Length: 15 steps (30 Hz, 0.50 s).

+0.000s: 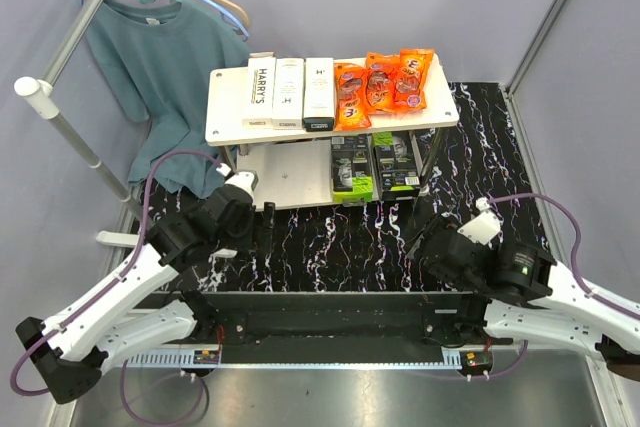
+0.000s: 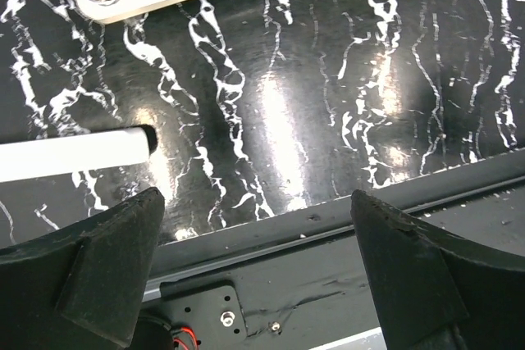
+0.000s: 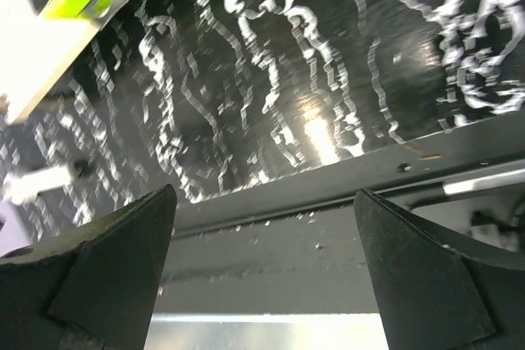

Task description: Place and organize the shaving razors onto the shelf

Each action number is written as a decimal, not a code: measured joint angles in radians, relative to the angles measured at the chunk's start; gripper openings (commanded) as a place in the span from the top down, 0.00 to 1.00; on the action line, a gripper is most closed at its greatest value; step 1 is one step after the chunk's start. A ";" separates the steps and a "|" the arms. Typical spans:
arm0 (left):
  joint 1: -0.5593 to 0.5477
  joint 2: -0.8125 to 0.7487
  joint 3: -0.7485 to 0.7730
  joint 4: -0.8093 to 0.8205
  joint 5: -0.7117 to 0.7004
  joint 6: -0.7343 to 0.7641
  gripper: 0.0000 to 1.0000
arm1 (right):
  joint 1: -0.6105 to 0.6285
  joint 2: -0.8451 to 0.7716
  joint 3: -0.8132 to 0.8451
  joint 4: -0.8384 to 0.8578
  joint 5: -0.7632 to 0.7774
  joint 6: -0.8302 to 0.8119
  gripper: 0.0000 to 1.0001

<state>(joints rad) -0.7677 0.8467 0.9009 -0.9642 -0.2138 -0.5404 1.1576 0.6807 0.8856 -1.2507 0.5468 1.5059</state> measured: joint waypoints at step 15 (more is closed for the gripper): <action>0.000 -0.016 0.000 -0.030 -0.011 -0.010 0.01 | 0.000 0.024 0.072 -0.076 0.142 0.090 0.00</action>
<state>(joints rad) -0.7677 0.8307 0.9012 -0.9939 -0.2245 -0.5503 1.1576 0.7052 0.9577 -1.3266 0.6888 1.5955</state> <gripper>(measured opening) 0.988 0.994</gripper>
